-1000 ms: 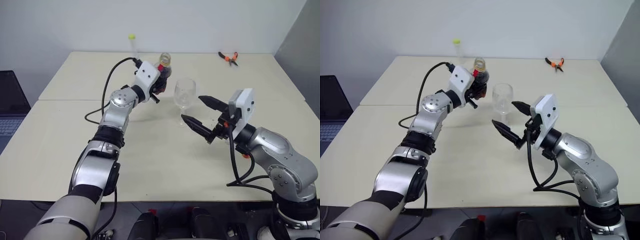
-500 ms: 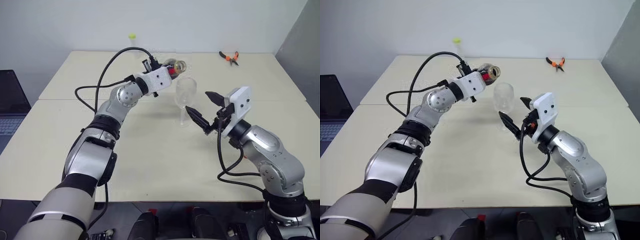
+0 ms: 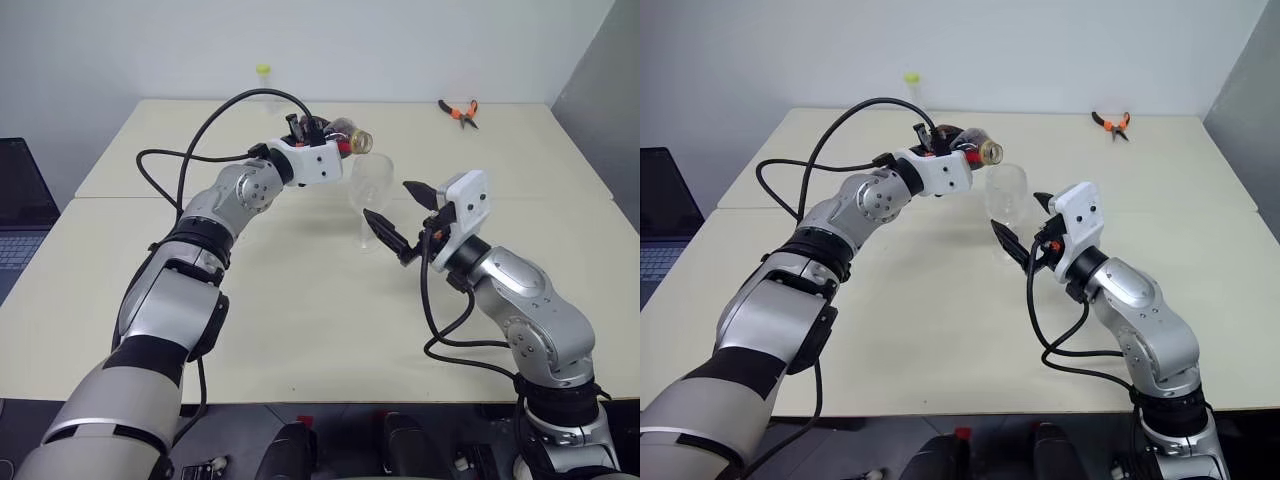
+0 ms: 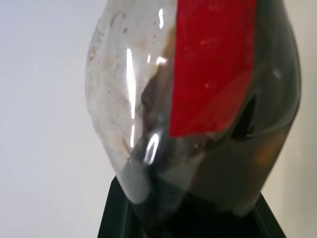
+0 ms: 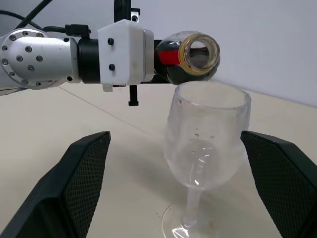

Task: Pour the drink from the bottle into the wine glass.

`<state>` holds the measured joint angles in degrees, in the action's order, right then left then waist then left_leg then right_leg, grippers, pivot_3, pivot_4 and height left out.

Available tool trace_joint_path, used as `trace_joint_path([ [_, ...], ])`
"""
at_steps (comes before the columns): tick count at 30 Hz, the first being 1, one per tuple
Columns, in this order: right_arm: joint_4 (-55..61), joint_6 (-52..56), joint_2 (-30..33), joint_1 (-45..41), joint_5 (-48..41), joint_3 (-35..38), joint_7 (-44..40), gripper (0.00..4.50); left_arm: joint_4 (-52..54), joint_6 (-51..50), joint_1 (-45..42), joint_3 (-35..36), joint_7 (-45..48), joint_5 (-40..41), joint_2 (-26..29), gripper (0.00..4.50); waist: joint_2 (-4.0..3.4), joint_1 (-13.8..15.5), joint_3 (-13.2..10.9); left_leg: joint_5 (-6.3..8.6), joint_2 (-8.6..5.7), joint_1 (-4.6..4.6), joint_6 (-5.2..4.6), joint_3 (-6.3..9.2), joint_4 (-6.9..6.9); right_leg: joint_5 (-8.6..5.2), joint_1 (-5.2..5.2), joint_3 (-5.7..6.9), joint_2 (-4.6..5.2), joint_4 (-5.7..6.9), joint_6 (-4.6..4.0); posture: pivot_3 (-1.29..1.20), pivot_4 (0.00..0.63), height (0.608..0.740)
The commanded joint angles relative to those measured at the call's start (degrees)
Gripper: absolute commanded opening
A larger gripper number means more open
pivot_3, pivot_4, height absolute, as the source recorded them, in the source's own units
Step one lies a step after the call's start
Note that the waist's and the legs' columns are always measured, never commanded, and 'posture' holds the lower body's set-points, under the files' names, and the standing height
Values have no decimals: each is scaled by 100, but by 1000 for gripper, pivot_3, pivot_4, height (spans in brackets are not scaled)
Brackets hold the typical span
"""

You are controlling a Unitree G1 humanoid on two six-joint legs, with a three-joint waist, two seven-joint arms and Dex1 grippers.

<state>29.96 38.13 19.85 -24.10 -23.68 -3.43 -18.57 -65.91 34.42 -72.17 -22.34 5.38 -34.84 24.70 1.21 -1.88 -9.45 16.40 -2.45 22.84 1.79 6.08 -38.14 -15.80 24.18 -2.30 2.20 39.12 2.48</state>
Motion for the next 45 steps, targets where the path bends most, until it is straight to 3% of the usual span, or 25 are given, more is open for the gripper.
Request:
trace_joint_path([
  [1, 158, 13, -46, -151, 39, 19, 54, 4500, 117, 179, -326, -57, -302, -119, 137, 742, 0, 0, 0, 0, 0, 1, 0, 0, 0, 0, 0, 0, 0, -1, 0, 0, 150, 740],
  [20, 299, 299, -76, -155, 51, -8, 147, 4500, 122, 281, -568, -410, -998, -716, 272, 739, 0, 1, 0, 0, -2, 2, 0, -1, -2, 0, 0, -1, 1, 1, 0, 0, 150, 740],
  [45, 300, 321, -113, -109, 72, -21, 157, 4500, -109, 159, -768, -585, -1334, -918, 317, 739, 0, 0, 0, 0, -5, 2, 0, -3, -7, 0, 1, -1, 2, 6, 0, 0, 150, 740],
])
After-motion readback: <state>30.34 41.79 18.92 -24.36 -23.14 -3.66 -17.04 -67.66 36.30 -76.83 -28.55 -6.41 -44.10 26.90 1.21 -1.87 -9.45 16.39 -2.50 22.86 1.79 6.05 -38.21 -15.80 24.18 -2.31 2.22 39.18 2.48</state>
